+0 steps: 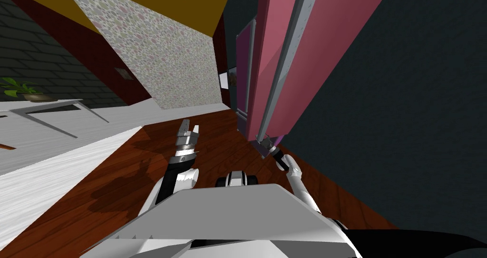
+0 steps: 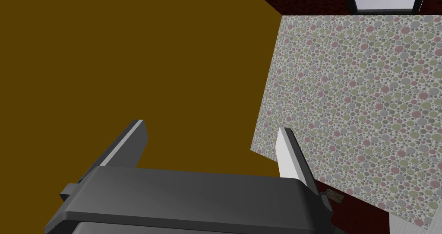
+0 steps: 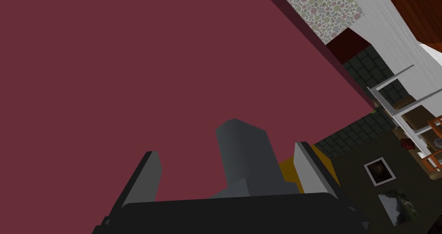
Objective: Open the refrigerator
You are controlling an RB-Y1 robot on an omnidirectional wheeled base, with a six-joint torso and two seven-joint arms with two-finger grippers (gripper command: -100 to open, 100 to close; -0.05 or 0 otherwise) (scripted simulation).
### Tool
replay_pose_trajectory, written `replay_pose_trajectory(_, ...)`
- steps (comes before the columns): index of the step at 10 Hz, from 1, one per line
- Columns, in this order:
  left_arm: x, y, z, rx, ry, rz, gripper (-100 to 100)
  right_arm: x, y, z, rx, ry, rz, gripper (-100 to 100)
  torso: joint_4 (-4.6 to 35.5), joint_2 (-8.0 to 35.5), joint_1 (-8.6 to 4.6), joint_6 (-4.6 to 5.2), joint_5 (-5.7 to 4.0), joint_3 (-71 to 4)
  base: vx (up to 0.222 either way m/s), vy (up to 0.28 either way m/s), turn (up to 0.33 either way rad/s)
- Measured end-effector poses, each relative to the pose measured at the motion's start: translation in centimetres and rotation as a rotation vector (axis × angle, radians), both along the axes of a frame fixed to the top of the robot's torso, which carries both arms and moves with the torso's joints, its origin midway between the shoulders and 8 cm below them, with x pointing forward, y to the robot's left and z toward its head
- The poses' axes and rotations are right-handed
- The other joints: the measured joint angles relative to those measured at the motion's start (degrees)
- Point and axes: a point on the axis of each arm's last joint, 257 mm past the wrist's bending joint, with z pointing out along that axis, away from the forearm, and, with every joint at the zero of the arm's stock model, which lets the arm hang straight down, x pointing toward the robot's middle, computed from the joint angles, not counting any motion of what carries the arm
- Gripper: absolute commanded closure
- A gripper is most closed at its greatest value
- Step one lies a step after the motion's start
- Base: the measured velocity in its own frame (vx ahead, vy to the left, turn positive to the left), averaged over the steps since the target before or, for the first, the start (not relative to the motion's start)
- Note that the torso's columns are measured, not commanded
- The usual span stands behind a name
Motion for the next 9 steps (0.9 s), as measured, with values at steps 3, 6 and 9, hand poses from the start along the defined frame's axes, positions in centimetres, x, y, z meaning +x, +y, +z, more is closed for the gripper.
replay_pose_trajectory(3, 0.0, 0.0, 0.0, 0.0, 0.0, 0.0, 0, -0.02, 0.0, 0.32, -0.005, 0.003, -0.006, -100, 0.1, 0.2, 0.12, -0.03, 0.01, 0.1, -0.007, 0.005, 0.0)
replay_pose_trajectory(6, 0.0, 0.0, 0.0, 0.0, 0.0, 0.0, 0, 0.43, -0.47, 0.43, -0.009, 0.008, -0.007, -100, 0.3, 0.2, 0.03, -0.06, 0.13, 0.0, -0.017, 0.013, 0.002)
replay_pose_trajectory(9, 0.0, 0.0, 0.0, 0.0, 0.0, 0.0, 0, 0.55, -0.53, 0.57, -0.012, 0.009, -0.009, -100, 0.3, 0.2, 0.08, -0.06, 0.17, 0.0, -0.007, 0.001, -0.002)
